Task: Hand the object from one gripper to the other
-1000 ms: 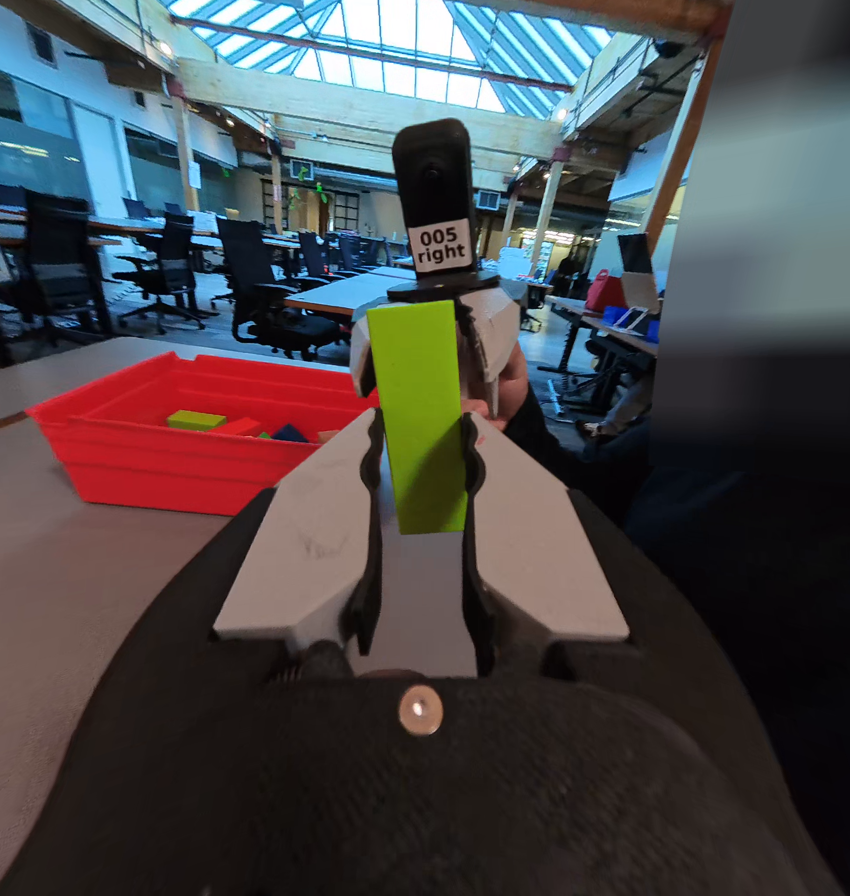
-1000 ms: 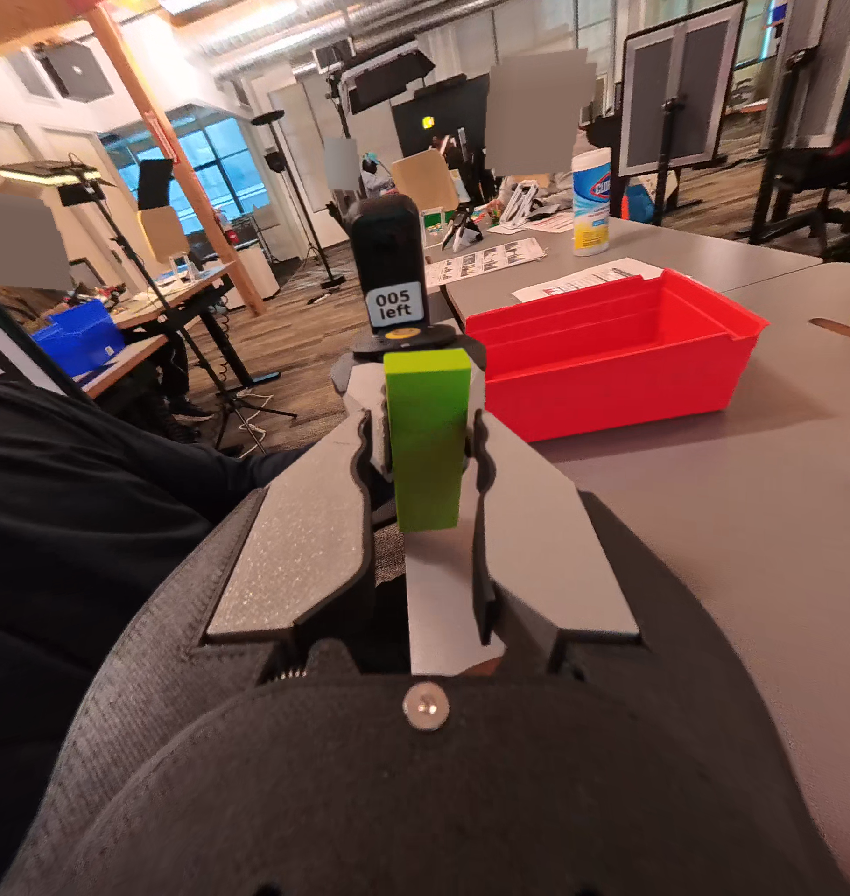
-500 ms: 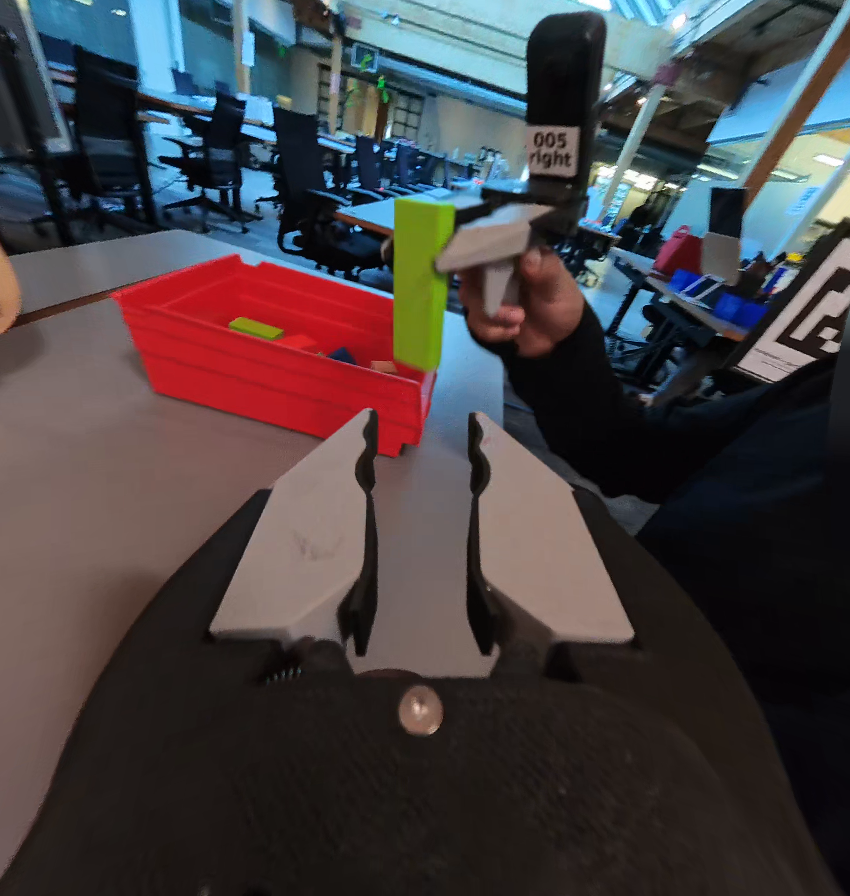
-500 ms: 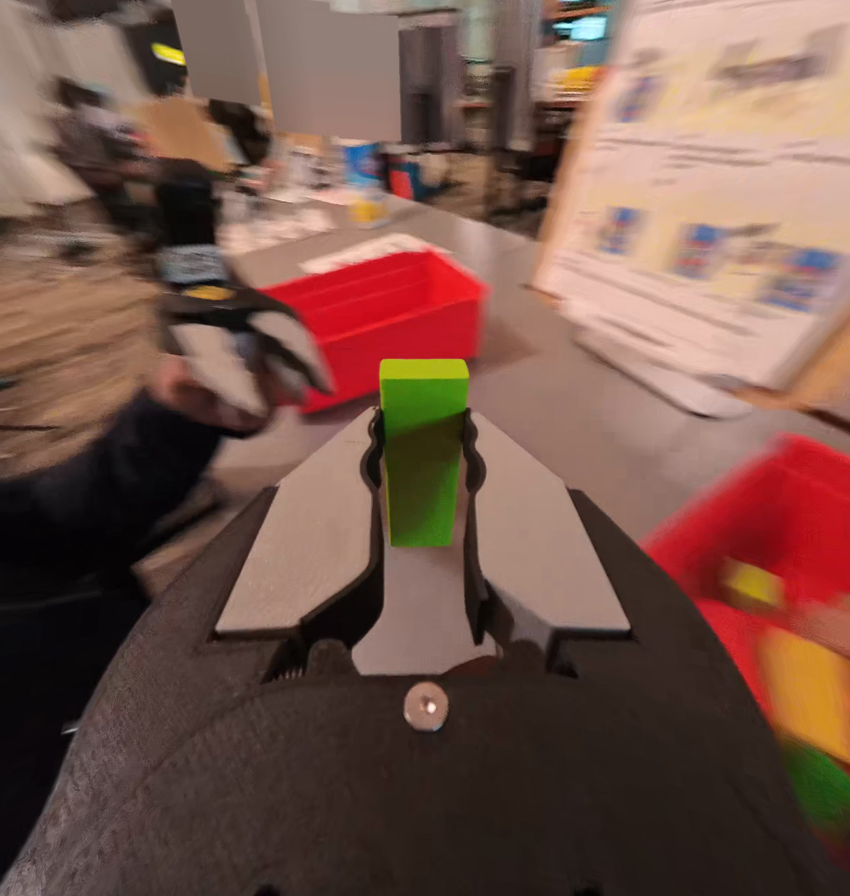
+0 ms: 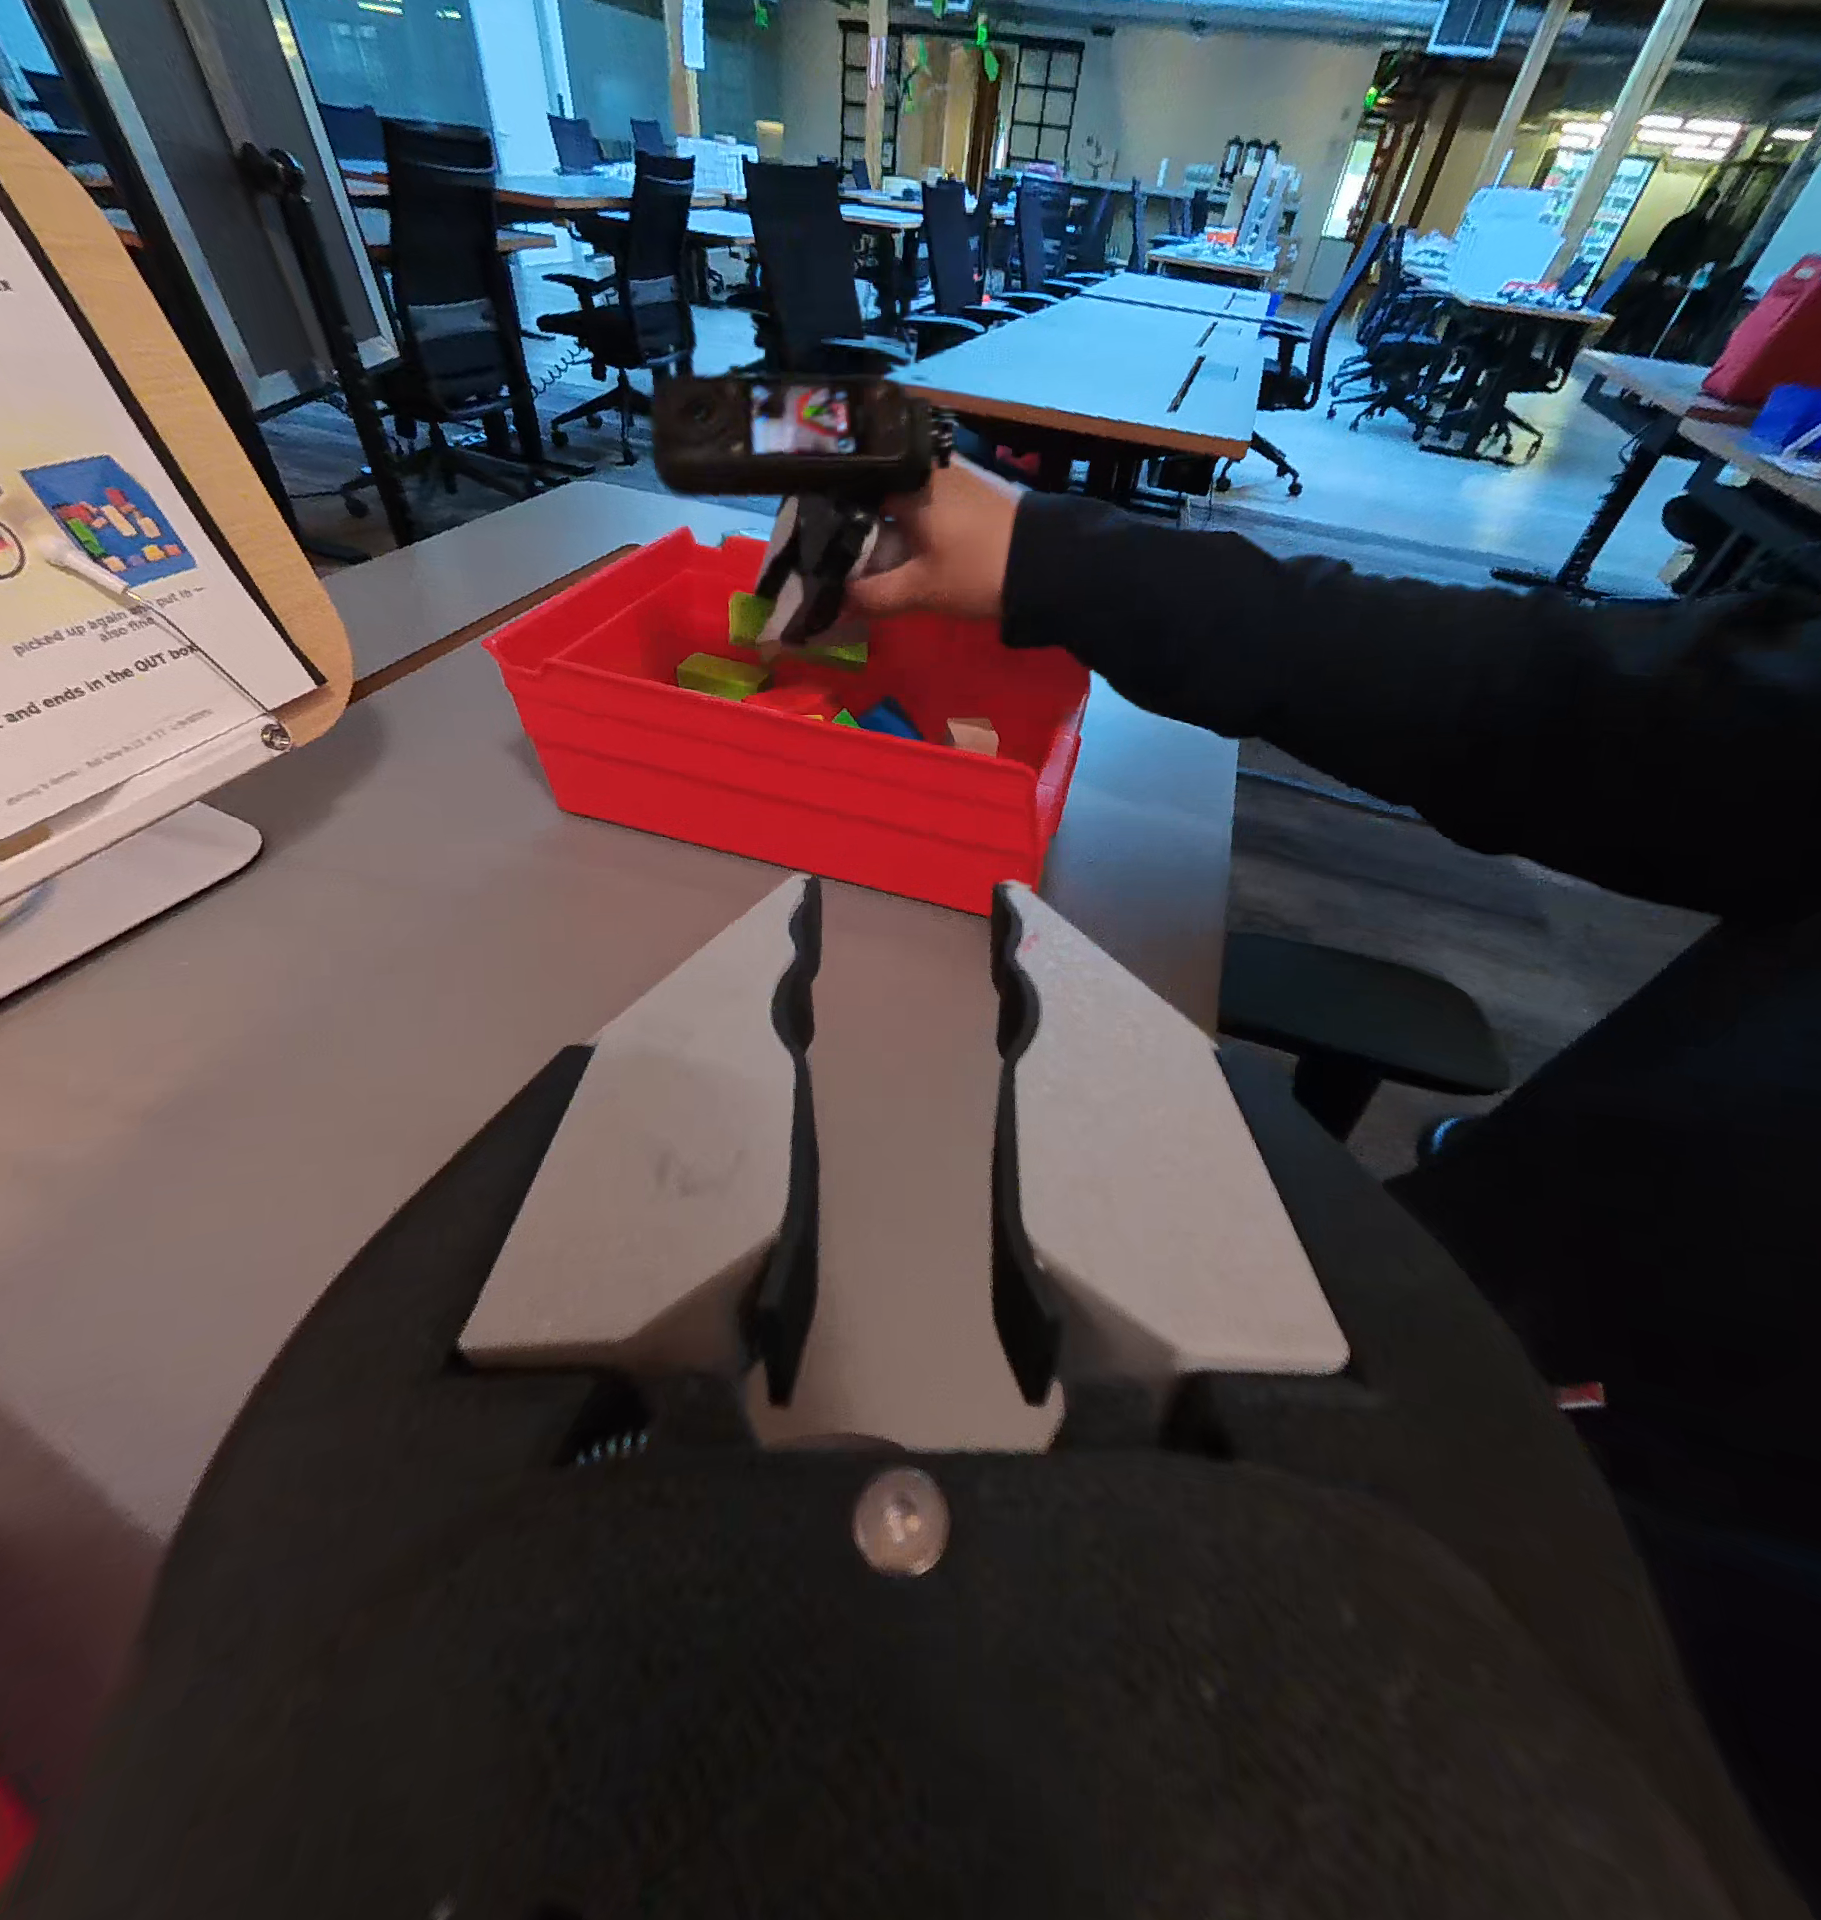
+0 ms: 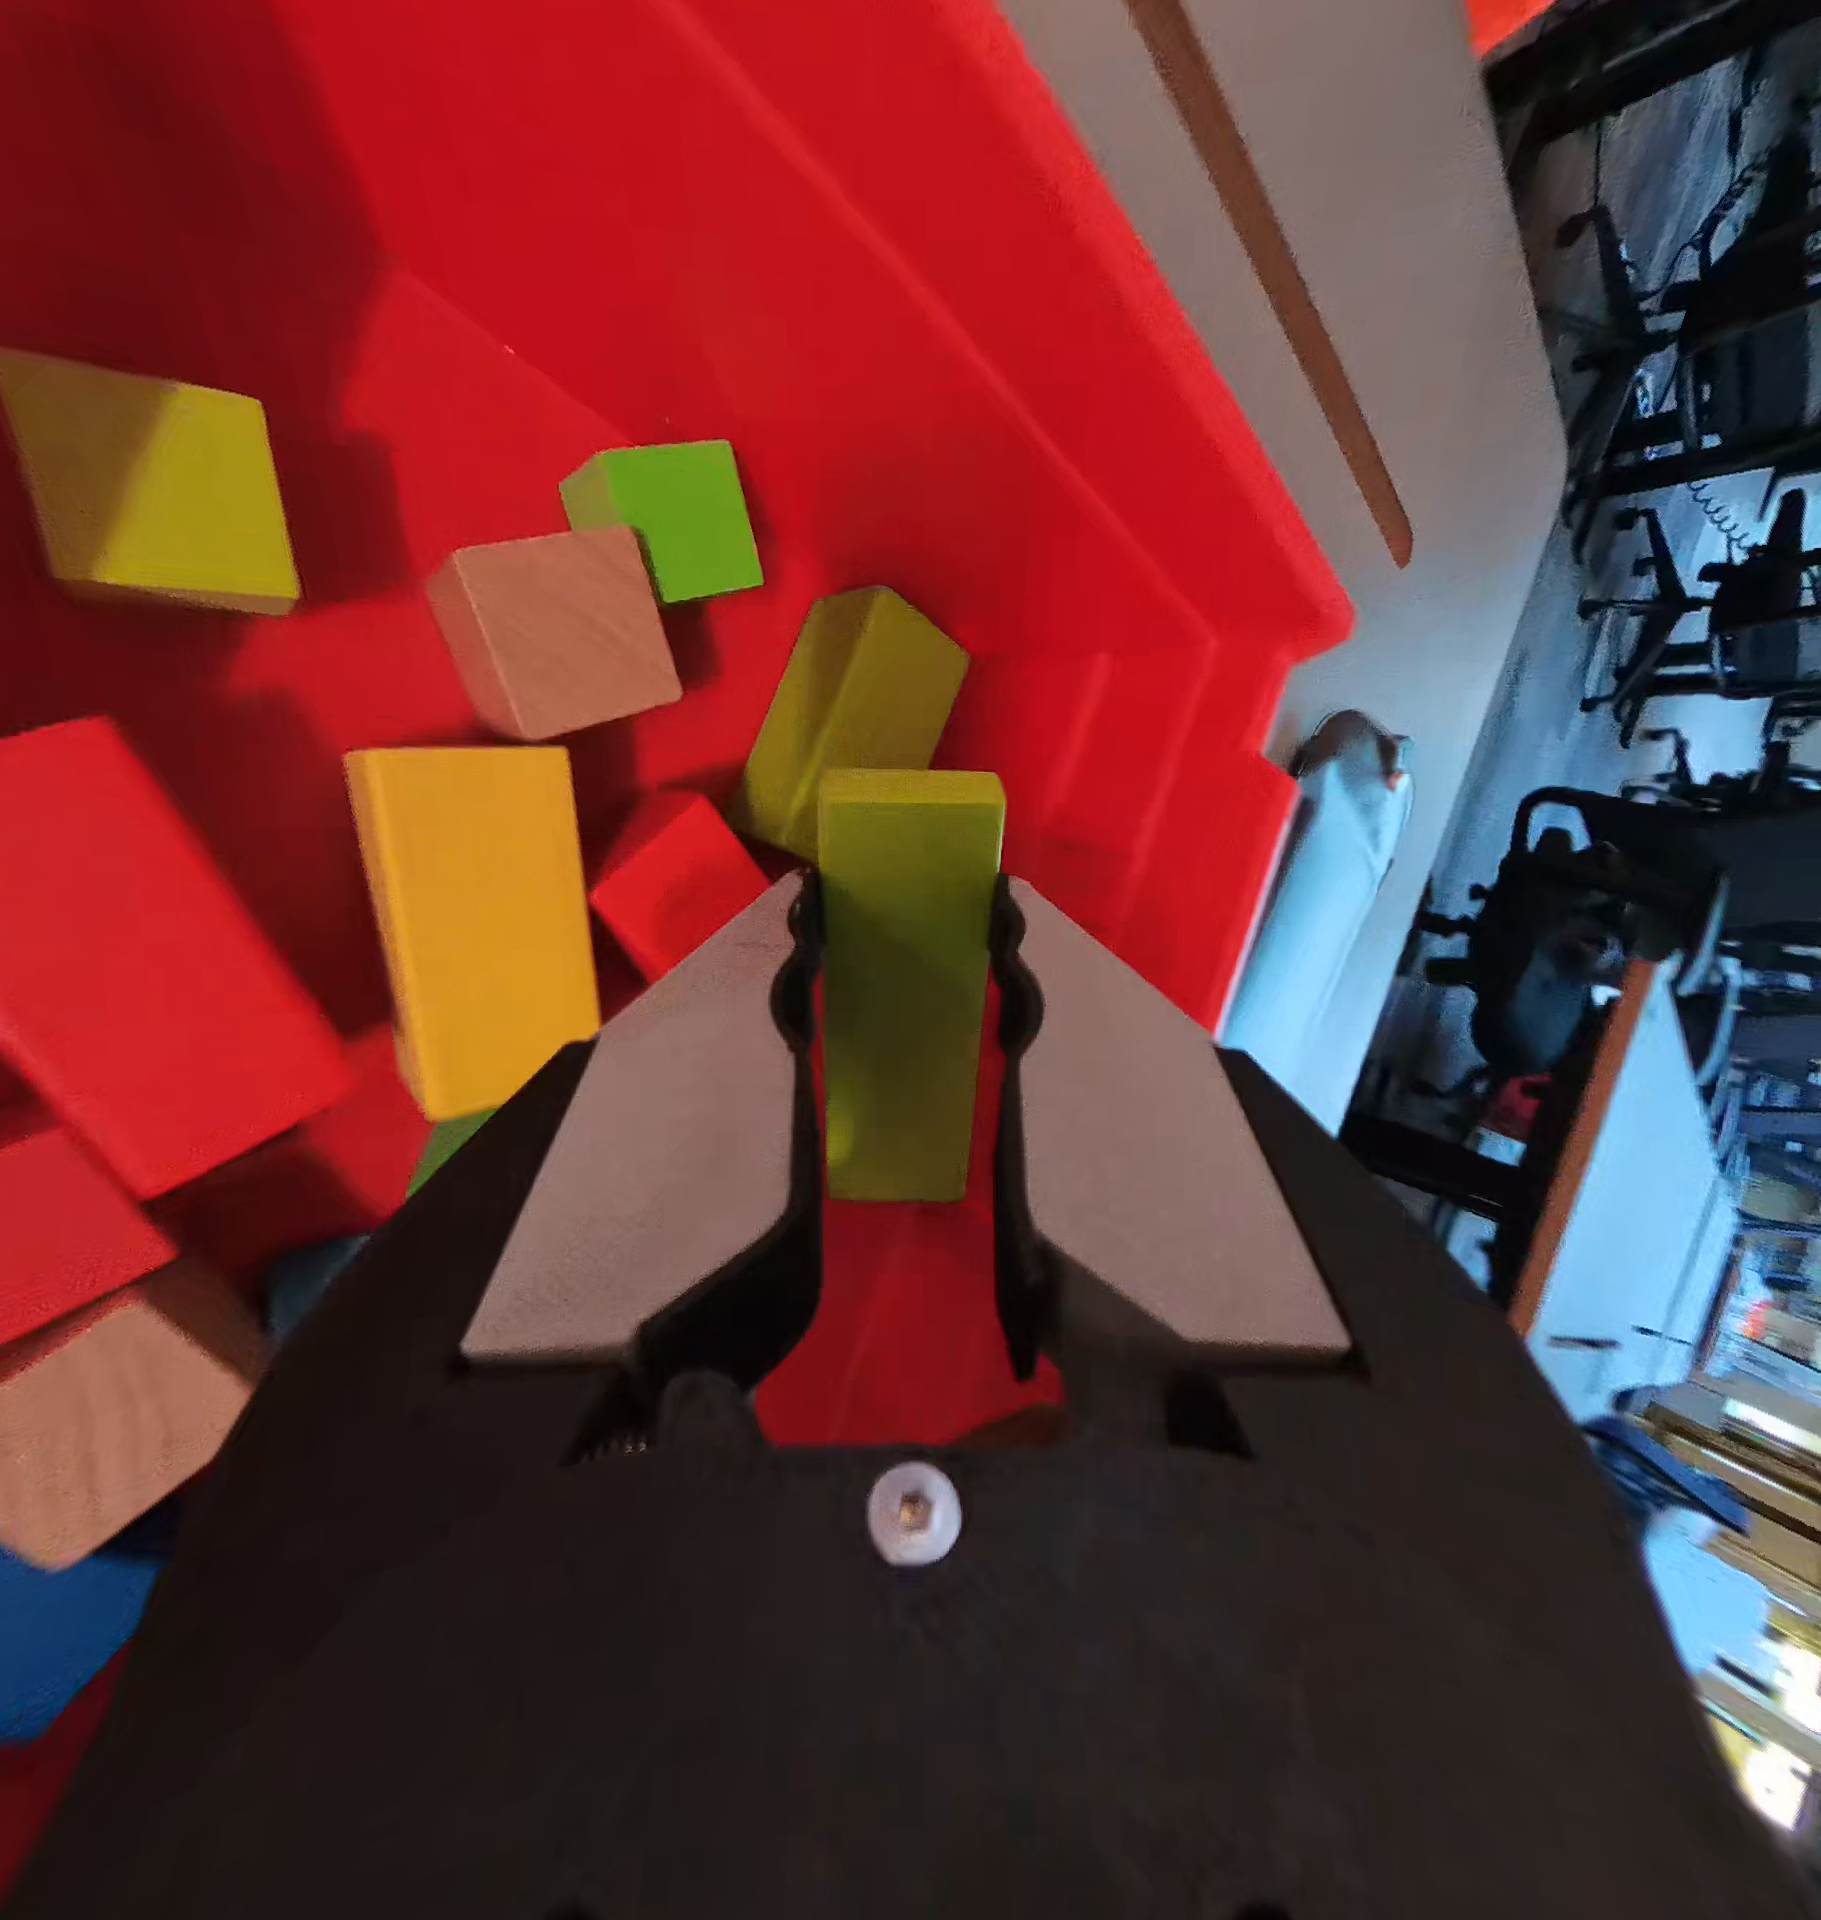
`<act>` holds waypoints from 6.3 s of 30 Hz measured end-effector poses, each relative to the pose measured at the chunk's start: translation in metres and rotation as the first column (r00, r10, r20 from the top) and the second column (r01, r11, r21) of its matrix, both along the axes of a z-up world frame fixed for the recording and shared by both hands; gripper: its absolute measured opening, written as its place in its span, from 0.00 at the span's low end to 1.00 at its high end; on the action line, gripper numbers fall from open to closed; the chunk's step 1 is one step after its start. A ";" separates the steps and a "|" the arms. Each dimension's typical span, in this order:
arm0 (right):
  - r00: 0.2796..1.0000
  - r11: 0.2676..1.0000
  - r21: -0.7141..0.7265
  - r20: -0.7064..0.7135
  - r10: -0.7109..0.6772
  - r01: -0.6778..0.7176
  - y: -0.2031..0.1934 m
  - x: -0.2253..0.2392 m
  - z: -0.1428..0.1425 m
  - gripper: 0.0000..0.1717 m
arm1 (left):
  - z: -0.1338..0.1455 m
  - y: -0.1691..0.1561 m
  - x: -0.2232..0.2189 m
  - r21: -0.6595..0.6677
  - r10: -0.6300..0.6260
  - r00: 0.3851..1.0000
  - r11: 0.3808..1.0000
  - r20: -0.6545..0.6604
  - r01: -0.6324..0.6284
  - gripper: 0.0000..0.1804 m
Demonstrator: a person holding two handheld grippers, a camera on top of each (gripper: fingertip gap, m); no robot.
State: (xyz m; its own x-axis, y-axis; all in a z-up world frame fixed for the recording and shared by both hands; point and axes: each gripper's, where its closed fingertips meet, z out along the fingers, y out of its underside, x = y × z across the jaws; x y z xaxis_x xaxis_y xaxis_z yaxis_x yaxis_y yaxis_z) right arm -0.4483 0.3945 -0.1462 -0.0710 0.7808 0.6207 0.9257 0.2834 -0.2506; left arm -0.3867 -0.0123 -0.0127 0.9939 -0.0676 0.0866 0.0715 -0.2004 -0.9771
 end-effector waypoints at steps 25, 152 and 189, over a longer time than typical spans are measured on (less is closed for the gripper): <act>0.912 0.934 -0.120 0.207 0.355 -0.336 -0.023 -0.030 -0.013 0.18 | 0.000 -0.015 -0.016 0.001 0.034 0.999 0.999 0.029 -0.034 0.15; 0.790 0.692 -0.443 -0.525 0.315 -0.570 -0.394 0.060 -0.005 0.19 | -0.041 -0.212 -0.092 -0.113 0.760 0.460 0.463 -0.460 -0.879 0.01; 0.598 0.656 -0.397 -0.795 0.105 -0.642 -0.162 0.126 0.101 0.17 | -0.063 0.157 0.064 -0.143 0.356 0.817 0.876 -0.453 -0.461 0.03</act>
